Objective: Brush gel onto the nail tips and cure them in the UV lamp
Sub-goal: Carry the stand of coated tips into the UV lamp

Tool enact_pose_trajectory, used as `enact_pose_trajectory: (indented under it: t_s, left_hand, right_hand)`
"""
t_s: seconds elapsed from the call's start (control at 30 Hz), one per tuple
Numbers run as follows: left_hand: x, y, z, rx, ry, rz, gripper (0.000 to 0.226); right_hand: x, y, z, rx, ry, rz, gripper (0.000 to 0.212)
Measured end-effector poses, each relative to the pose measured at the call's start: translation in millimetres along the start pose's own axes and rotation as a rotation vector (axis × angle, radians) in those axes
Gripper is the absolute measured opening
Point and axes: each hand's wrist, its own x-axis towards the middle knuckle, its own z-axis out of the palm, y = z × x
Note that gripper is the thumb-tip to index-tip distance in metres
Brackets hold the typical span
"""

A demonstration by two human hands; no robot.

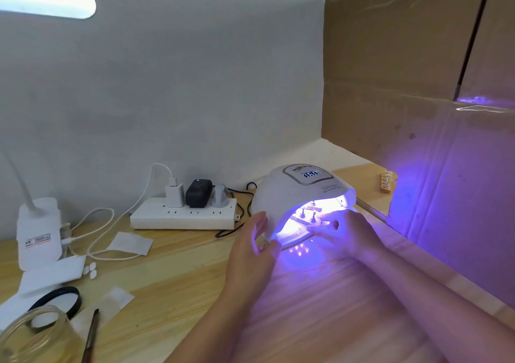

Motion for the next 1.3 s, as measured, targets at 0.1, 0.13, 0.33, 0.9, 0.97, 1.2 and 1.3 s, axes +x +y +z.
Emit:
enact_pose_trajectory:
  t_s: [0.1, 0.13, 0.33, 0.9, 0.97, 1.2, 1.3]
  left_hand:
    - [1, -2, 0, 0.008, 0.006, 0.003, 0.051]
    - [2, -2, 1, 0.014, 0.007, 0.007, 0.052]
    - [2, -2, 2, 0.023, 0.015, 0.005, 0.051]
    - [2, -1, 1, 0.026, 0.009, 0.000, 0.049]
    - [2, -1, 1, 0.028, 0.011, 0.005, 0.048]
    - [2, -3, 1, 0.024, 0.004, 0.005, 0.049]
    - [1, -3, 1, 0.025, 0.002, 0.004, 0.049]
  right_hand:
    - [7, 3, -10, 0.139, -0.006, -0.016, 0.014]
    - [12, 4, -12, 0.200, 0.049, 0.030, 0.019]
    - [36, 1, -5, -0.074, -0.049, 0.187, 0.038]
    - [-19, 35, -24, 0.195, 0.237, 0.168, 0.023]
    - [-34, 43, -30, 0.239, 0.286, 0.159, 0.023]
    - [-71, 69, -51, 0.234, 0.352, 0.180, 0.026]
    - [-73, 71, -48, 0.213, 0.414, 0.226, 0.025]
